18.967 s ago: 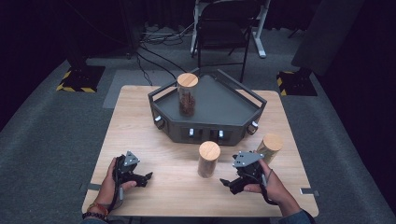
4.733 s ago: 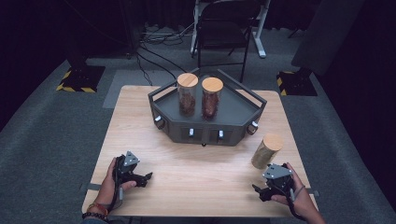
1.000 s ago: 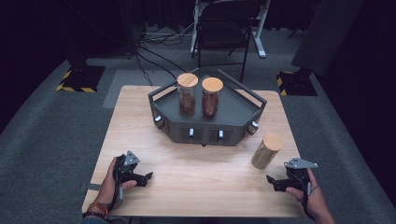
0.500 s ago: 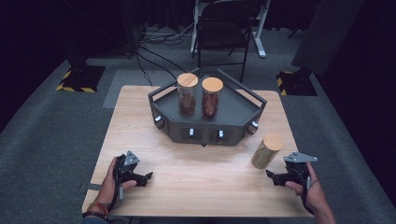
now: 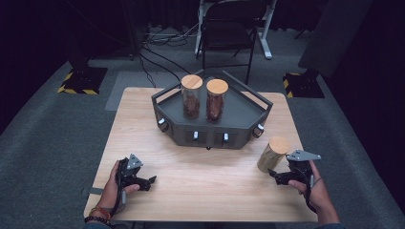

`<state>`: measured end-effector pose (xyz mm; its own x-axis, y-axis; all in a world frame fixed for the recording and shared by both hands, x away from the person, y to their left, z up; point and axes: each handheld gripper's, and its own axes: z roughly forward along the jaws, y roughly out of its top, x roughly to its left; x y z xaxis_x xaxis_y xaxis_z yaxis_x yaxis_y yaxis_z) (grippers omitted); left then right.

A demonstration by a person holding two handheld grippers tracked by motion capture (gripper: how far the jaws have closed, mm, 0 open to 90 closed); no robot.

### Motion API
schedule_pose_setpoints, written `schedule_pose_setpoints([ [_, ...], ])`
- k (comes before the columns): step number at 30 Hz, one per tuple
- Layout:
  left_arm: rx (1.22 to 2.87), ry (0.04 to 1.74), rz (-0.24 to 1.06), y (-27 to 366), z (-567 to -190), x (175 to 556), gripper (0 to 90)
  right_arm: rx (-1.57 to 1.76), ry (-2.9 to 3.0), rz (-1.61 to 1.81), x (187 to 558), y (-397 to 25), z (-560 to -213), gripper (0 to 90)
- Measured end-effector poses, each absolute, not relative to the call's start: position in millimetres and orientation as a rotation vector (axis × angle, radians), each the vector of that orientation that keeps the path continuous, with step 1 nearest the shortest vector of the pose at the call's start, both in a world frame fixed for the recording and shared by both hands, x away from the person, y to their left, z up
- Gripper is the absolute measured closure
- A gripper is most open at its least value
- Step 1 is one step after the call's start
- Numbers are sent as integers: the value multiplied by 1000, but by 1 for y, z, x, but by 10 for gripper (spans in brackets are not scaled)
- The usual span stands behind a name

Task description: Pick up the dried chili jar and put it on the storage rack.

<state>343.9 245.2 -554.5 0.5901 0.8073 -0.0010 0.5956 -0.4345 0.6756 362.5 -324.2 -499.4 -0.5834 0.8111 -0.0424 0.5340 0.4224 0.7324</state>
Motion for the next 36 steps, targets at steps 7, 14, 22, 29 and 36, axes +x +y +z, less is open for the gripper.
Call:
schedule_pose_setpoints([
  [7, 2180, 1108, 429, 245, -555, 344, 0, 1150, 2277, 988, 368, -323, -496, 25],
  [14, 2180, 1108, 429, 245, -555, 344, 0, 1137, 2281, 1005, 372, -318, -494, 32],
  [22, 2180, 1108, 429, 245, -555, 344, 0, 1137, 2269, 1032, 378, -315, -493, 40],
  [29, 2181, 1108, 429, 245, -554, 344, 0, 1139, 2269, 1050, 381, -312, -492, 60],
  [36, 2180, 1108, 429, 245, -555, 344, 0, 1136, 2265, 1067, 384, -308, -491, 84],
])
